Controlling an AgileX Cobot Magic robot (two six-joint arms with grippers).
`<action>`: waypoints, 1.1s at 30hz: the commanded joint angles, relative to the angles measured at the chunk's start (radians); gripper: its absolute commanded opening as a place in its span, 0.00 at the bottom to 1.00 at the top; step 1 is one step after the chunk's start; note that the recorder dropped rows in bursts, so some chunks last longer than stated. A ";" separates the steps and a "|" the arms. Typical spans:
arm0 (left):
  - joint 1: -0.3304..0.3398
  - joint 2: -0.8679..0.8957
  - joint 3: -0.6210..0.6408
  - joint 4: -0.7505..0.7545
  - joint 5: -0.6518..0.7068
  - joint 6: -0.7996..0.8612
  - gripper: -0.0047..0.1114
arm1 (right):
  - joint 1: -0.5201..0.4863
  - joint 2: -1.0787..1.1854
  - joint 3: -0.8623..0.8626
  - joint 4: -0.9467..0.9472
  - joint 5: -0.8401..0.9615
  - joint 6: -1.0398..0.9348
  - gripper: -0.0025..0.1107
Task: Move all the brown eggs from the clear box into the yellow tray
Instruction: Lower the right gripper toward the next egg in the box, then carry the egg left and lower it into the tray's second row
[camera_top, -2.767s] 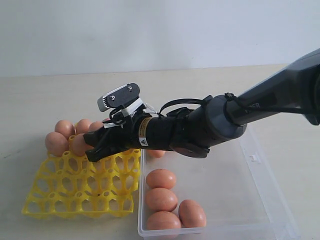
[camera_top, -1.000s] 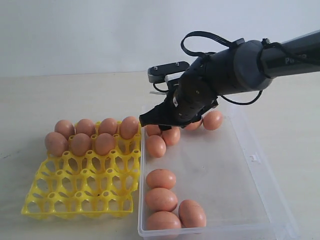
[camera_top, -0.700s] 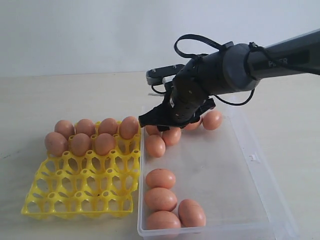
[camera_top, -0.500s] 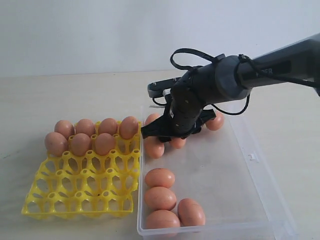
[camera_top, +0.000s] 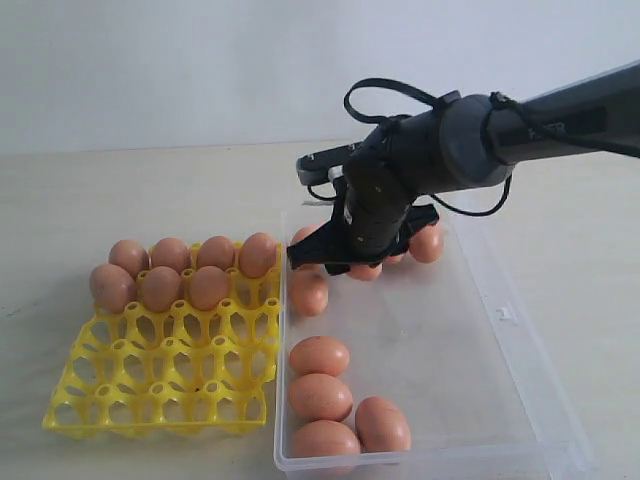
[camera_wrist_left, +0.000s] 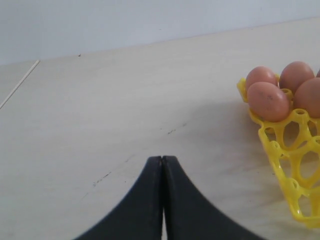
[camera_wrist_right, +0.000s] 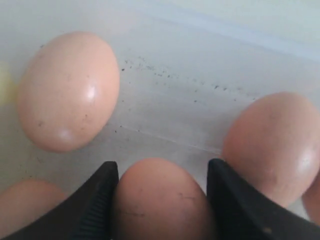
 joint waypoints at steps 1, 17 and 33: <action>-0.008 -0.006 -0.004 -0.002 -0.009 -0.006 0.04 | 0.000 -0.105 0.000 -0.113 -0.030 0.015 0.02; -0.008 -0.006 -0.004 -0.002 -0.009 -0.006 0.04 | 0.059 -0.121 0.376 -0.069 -1.133 -0.001 0.02; -0.008 -0.006 -0.004 -0.002 -0.009 -0.006 0.04 | 0.056 -0.025 0.390 -0.054 -1.243 -0.038 0.03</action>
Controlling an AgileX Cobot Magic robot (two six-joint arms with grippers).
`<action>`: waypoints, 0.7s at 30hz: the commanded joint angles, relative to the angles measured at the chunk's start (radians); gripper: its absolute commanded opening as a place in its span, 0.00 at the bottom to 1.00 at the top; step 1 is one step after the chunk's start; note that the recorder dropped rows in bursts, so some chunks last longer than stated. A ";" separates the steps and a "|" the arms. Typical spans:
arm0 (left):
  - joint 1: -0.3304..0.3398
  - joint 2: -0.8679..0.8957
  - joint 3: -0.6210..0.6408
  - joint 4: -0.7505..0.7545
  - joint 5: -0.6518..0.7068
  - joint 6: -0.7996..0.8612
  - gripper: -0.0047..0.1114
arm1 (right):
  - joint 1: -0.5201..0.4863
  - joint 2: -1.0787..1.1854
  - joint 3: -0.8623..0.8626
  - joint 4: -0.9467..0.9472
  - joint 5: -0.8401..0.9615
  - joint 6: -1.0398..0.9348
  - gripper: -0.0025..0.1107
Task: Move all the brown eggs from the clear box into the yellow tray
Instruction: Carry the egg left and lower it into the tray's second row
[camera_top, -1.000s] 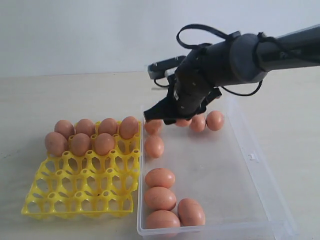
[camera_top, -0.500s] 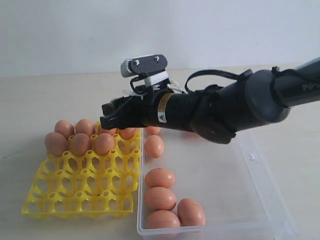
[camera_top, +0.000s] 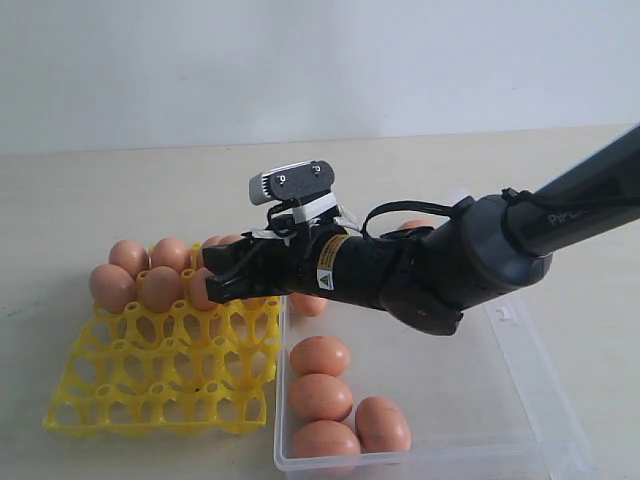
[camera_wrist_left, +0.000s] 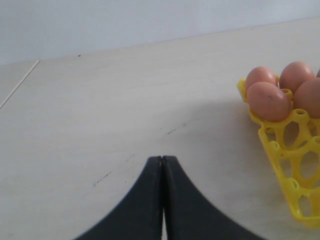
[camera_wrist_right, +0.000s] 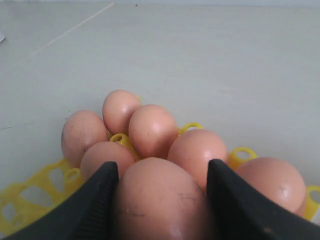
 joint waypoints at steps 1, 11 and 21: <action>-0.008 -0.006 -0.004 -0.002 -0.009 -0.006 0.04 | -0.003 -0.002 0.003 0.004 -0.005 -0.025 0.03; -0.008 -0.006 -0.004 -0.002 -0.009 -0.006 0.04 | -0.005 -0.002 0.003 0.000 0.055 -0.054 0.30; -0.008 -0.006 -0.004 -0.002 -0.009 -0.006 0.04 | -0.005 -0.061 0.003 -0.008 0.134 -0.054 0.56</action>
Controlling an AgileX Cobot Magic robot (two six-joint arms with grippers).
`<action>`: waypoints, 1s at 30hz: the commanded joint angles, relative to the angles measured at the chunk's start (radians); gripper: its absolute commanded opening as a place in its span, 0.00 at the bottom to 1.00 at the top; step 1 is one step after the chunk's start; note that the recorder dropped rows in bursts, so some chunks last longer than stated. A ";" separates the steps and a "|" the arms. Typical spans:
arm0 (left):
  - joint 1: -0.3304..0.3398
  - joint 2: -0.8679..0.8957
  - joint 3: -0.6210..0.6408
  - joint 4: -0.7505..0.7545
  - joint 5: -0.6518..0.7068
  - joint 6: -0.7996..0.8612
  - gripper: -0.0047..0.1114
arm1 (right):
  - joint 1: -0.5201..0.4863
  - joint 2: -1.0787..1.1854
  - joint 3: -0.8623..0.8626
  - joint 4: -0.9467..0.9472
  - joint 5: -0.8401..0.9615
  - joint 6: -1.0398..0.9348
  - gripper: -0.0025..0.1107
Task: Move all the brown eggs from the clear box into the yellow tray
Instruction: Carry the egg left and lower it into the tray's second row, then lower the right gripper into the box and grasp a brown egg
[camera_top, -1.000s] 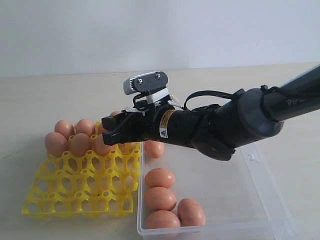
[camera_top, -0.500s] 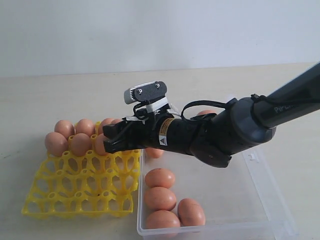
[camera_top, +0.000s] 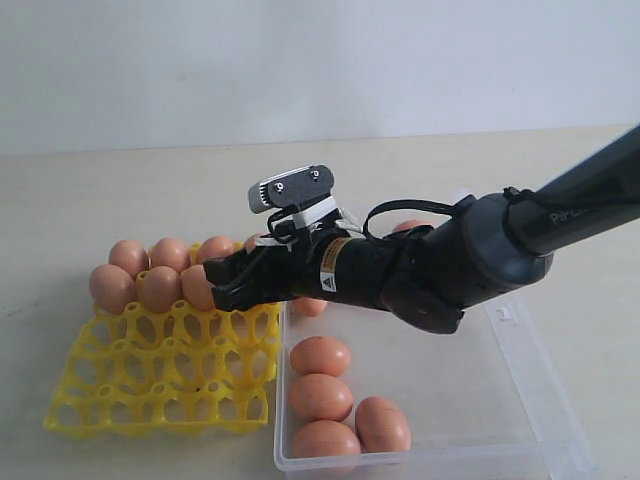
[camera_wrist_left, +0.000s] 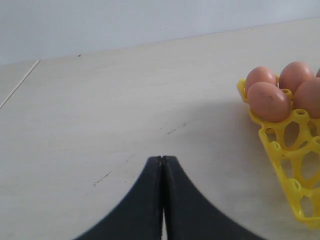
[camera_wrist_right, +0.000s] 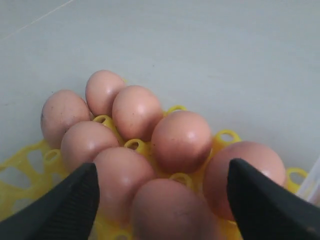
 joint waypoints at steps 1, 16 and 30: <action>-0.008 -0.006 -0.004 -0.002 -0.009 -0.006 0.04 | -0.005 -0.087 0.003 -0.011 0.104 -0.010 0.51; -0.008 -0.006 -0.004 -0.002 -0.009 -0.006 0.04 | -0.038 -0.449 0.001 -0.042 1.047 -0.123 0.03; -0.008 -0.006 -0.004 -0.002 -0.009 -0.006 0.04 | -0.041 -0.188 -0.193 -0.065 1.095 -0.493 0.58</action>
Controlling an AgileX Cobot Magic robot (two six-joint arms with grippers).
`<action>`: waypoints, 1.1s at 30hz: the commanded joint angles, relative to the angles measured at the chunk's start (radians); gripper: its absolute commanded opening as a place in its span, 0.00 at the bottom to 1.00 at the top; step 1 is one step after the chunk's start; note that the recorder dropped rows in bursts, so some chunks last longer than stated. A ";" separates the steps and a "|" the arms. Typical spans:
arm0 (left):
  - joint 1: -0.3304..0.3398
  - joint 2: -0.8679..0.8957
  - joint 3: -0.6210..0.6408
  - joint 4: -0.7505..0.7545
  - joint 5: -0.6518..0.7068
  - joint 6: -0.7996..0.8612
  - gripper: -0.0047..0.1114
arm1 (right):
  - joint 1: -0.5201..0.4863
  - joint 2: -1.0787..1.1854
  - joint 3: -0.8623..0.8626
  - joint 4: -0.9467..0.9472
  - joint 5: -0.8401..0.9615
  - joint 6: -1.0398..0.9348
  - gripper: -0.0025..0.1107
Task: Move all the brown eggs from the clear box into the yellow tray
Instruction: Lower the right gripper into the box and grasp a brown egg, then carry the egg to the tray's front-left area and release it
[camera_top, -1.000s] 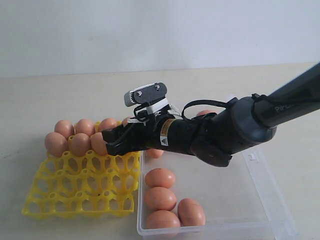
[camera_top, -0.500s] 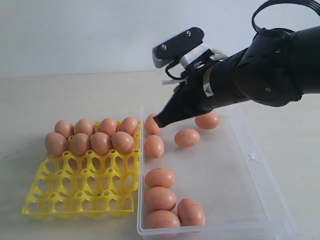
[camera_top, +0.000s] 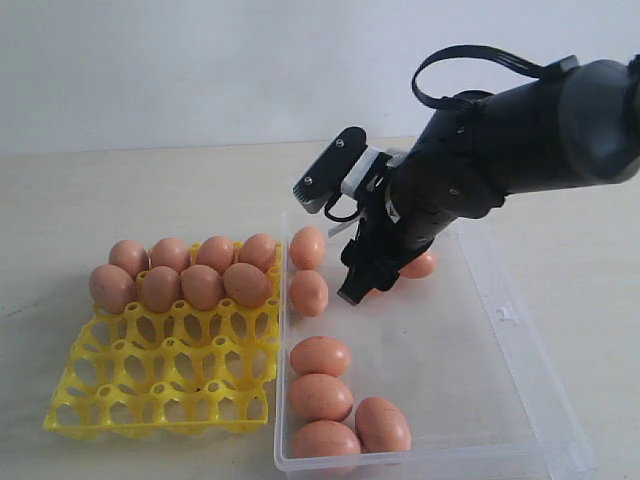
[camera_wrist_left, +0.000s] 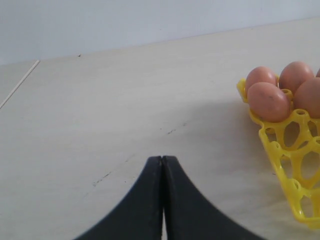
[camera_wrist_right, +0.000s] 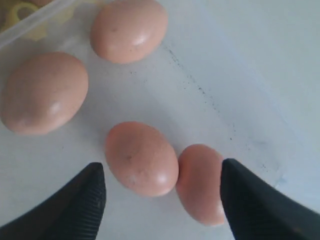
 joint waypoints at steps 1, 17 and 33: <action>-0.008 -0.006 -0.004 -0.002 -0.009 -0.006 0.04 | -0.004 0.071 -0.077 -0.006 0.033 -0.058 0.58; -0.008 -0.006 -0.004 -0.002 -0.009 -0.006 0.04 | -0.006 0.202 -0.153 0.122 0.115 -0.175 0.07; -0.008 -0.006 -0.004 -0.002 -0.009 -0.006 0.04 | 0.045 -0.007 0.066 -0.034 -0.869 0.159 0.02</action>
